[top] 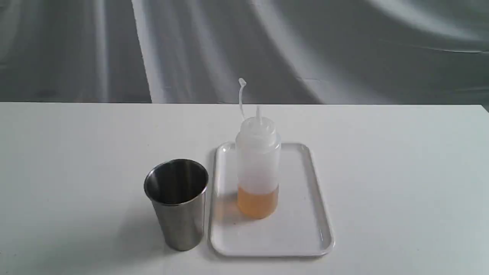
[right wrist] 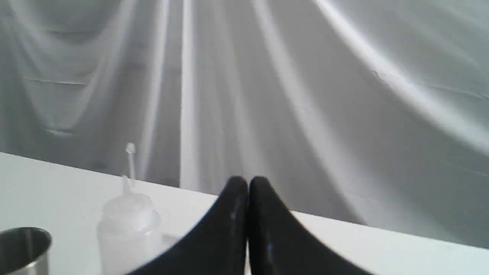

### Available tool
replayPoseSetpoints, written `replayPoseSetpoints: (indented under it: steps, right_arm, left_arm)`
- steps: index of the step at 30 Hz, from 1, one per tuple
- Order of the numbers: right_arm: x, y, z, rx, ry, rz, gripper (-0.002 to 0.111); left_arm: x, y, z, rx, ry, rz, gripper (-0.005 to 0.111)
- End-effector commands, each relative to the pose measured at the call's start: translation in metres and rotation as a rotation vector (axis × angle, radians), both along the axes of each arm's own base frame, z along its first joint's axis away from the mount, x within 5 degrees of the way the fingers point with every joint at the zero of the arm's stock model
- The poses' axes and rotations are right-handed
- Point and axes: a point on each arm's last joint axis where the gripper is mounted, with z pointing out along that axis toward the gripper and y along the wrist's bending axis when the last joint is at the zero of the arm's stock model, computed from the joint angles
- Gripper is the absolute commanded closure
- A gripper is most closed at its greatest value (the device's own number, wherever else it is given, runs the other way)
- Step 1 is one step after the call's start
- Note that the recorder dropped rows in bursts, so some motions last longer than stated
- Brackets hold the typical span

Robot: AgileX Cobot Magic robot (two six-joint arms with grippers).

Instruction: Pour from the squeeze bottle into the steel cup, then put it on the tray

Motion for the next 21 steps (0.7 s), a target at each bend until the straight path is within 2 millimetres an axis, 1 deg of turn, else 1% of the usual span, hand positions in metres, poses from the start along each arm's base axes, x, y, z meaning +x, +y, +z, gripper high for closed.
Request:
replayPoseSetpoints:
  steps: [1, 5, 12, 15, 21]
  right_arm:
    - [-0.002, -0.009, -0.012, -0.003, 0.029, -0.078, 0.108]
    - [-0.011, -0.018, -0.023, 0.04, 0.021, -0.163, 0.108]
    - [-0.037, -0.026, -0.03, 0.049, -0.116, -0.288, 0.108]
    - [-0.045, -0.029, -0.041, 0.039, -0.138, -0.341, 0.108]
    - [-0.051, -0.03, -0.064, 0.011, -0.136, -0.388, 0.108]
  left_arm:
    - [0.0, 0.0, -0.001, -0.006, -0.006, 0.002, 0.107]
    - [0.0, 0.0, -0.001, -0.003, -0.006, 0.002, 0.107]
    - [0.0, 0.0, -0.001, -0.003, -0.006, 0.002, 0.107]
    - [0.0, 0.0, -0.001, -0.006, -0.006, 0.003, 0.107]
    - [0.0, 0.0, -0.001, -0.006, -0.006, 0.003, 0.107]
